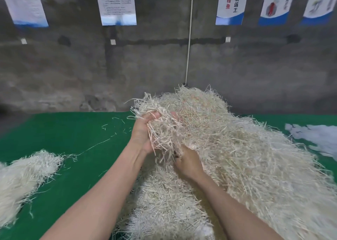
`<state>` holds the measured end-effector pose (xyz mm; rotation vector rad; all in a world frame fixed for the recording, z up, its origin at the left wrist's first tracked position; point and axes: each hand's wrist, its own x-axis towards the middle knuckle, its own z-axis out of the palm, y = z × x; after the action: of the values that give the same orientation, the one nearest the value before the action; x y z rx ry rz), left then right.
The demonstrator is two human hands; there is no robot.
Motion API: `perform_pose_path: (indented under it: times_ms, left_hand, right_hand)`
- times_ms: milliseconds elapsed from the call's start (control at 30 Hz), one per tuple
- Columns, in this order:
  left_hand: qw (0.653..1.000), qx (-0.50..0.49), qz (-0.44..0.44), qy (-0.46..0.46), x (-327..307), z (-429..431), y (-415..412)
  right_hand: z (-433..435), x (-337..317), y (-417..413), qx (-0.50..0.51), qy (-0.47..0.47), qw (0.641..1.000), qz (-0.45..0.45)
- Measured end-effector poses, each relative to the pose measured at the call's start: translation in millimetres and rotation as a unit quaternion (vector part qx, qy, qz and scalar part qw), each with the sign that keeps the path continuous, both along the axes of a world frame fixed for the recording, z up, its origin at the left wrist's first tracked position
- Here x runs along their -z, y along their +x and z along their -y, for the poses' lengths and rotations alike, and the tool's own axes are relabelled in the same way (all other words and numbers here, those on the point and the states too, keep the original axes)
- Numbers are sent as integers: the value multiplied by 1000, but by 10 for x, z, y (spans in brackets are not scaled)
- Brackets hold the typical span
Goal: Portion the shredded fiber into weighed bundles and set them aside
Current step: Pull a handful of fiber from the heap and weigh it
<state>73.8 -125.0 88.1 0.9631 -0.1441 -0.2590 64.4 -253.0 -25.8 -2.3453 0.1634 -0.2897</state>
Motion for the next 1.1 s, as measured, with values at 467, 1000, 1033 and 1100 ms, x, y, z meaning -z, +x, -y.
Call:
perform_pose_path:
  times_ms: [467, 1000, 1033, 1100]
  left_hand:
    - [994, -81, -29, 66, 75, 140, -153]
    - [989, -37, -90, -109, 287, -307, -11]
    - [990, -42, -92, -101, 304, -323, -5]
    - [989, -87, -98, -71, 297, -428, 23]
  right_hand:
    - [540, 647, -541, -2, 22, 996, -82]
    - [928, 723, -913, -114, -201, 968, 103]
    - [954, 720, -935, -121, -216, 964, 95]
    - [976, 733, -969, -109, -245, 957, 108]
